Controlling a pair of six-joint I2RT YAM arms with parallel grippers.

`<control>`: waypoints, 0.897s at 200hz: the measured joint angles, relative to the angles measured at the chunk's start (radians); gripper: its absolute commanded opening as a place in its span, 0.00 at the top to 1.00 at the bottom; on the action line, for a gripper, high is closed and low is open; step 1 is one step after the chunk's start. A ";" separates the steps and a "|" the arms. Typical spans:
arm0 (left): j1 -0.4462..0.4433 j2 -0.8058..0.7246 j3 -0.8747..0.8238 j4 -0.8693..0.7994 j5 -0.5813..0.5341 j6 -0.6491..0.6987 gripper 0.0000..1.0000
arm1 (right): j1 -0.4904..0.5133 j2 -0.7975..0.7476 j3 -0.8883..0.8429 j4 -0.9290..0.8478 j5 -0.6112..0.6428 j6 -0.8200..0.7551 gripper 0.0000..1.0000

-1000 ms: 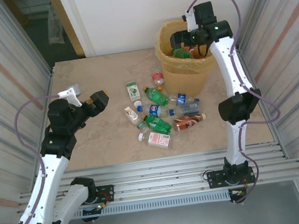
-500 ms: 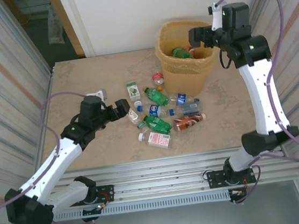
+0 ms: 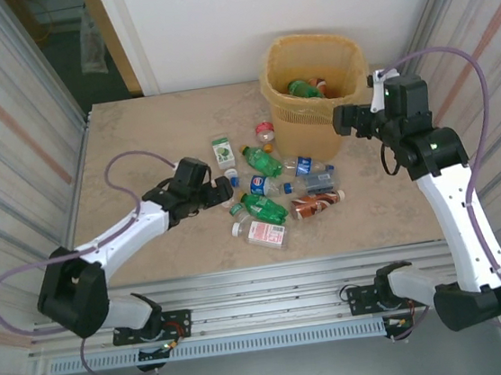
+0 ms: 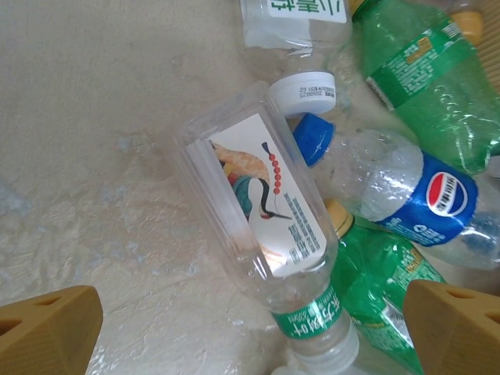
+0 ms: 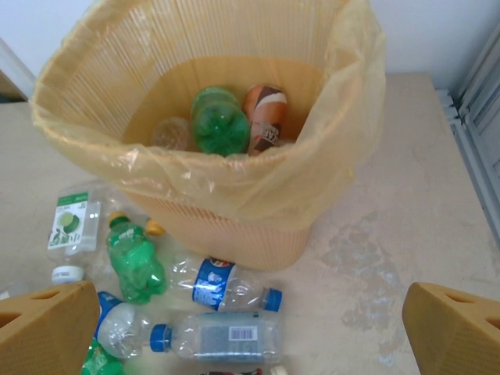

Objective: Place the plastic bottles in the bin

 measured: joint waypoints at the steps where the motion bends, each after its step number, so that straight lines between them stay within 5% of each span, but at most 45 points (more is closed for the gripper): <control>1: 0.000 0.003 0.002 0.000 0.000 0.000 0.01 | 0.000 -0.001 -0.002 0.000 0.000 0.000 0.02; 81: 0.000 0.270 0.162 -0.001 0.024 0.009 0.01 | 0.000 -0.020 -0.108 -0.001 0.005 0.041 0.02; 179: 0.009 0.342 0.170 -0.018 0.001 -0.011 0.13 | 0.000 -0.043 -0.151 0.013 -0.007 0.071 0.02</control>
